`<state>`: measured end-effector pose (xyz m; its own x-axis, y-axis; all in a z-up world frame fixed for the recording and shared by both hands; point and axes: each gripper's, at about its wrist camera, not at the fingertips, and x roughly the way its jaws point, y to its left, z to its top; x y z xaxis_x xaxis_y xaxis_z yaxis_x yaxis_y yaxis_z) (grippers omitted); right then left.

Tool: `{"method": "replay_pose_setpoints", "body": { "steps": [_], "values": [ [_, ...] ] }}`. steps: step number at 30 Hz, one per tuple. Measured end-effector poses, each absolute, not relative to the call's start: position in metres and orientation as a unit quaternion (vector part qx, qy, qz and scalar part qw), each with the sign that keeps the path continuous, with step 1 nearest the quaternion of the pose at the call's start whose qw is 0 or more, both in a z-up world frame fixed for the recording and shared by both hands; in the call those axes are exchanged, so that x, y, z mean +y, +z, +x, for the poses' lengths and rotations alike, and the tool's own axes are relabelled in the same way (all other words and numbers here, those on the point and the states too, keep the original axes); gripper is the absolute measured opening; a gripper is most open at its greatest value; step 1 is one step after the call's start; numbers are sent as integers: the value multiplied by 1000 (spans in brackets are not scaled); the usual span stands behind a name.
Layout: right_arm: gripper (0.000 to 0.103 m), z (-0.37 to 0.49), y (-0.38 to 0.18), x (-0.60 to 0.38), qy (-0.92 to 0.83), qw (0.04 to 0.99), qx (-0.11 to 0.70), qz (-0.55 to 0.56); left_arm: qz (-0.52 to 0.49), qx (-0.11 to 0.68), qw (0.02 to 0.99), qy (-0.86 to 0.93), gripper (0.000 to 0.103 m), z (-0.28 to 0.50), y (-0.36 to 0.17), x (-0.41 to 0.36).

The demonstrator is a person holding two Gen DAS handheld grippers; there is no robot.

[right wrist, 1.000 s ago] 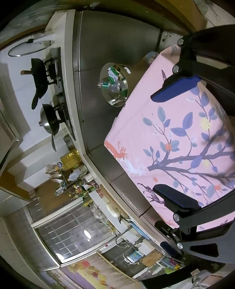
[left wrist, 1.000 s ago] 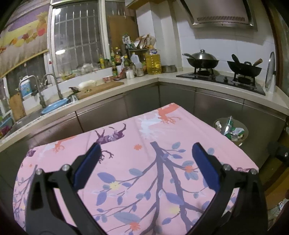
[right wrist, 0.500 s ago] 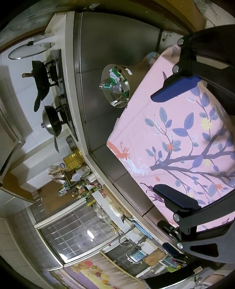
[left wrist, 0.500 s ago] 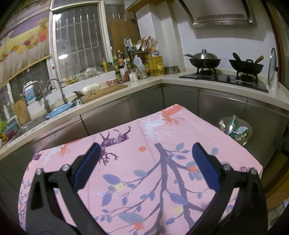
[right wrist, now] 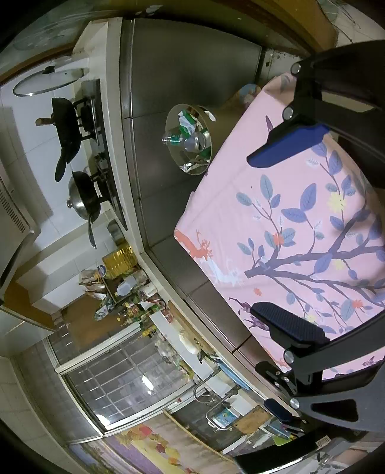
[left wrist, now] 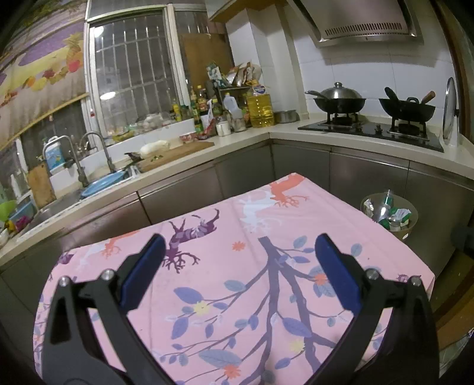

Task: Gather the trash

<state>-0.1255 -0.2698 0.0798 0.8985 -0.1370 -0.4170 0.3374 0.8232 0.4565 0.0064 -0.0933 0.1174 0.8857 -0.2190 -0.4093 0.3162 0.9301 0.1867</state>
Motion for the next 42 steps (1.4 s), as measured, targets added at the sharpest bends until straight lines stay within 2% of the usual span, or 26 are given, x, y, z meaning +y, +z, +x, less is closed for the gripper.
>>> {"method": "replay_pose_setpoints", "body": {
  "steps": [42],
  "values": [
    [89, -116, 58, -260, -116, 928, 218, 279, 118, 204, 964, -127, 97, 3, 110, -90]
  ]
}}
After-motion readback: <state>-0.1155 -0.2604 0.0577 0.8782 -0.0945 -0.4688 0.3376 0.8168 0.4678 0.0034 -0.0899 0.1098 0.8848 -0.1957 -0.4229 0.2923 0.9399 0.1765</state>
